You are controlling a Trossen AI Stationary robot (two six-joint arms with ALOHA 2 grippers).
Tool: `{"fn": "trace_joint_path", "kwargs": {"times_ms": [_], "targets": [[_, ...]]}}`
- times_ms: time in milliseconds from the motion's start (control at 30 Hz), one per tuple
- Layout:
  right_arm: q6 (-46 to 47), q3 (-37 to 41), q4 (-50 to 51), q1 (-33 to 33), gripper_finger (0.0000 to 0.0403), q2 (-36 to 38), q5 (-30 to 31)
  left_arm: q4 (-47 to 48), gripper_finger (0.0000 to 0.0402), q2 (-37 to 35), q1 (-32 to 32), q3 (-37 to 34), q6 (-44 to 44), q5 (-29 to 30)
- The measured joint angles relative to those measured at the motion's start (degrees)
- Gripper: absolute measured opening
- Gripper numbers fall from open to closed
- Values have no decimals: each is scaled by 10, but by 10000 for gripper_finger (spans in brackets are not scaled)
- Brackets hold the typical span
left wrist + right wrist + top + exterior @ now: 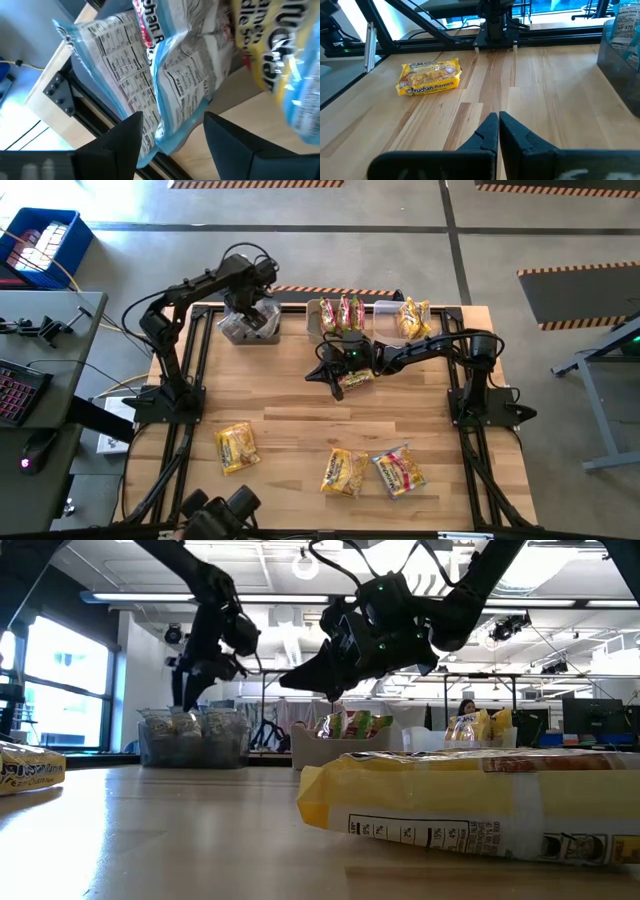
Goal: Sort Maruchan noodles
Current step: Put the top blue noodle pack into the black bin
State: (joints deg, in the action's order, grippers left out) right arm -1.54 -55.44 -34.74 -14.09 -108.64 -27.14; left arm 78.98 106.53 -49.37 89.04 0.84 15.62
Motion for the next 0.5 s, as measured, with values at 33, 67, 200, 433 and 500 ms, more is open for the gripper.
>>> {"fn": "trace_joint_path", "kwargs": {"times_ms": [33,67,200,433,500], "targets": [[0,0,0,0,0,0,0,-4,201,0,-3,-6,4,0],[0,0,0,0,0,0,0,-7,201,0,-4,-13,10,0],[0,0,0,0,0,0,0,-12,187,0,-7,-24,23,0],[0,0,0,0,0,0,0,-28,89,0,-4,-25,41,-63],[0,0,0,0,0,0,0,-27,45,0,-4,-25,50,-99]]}}
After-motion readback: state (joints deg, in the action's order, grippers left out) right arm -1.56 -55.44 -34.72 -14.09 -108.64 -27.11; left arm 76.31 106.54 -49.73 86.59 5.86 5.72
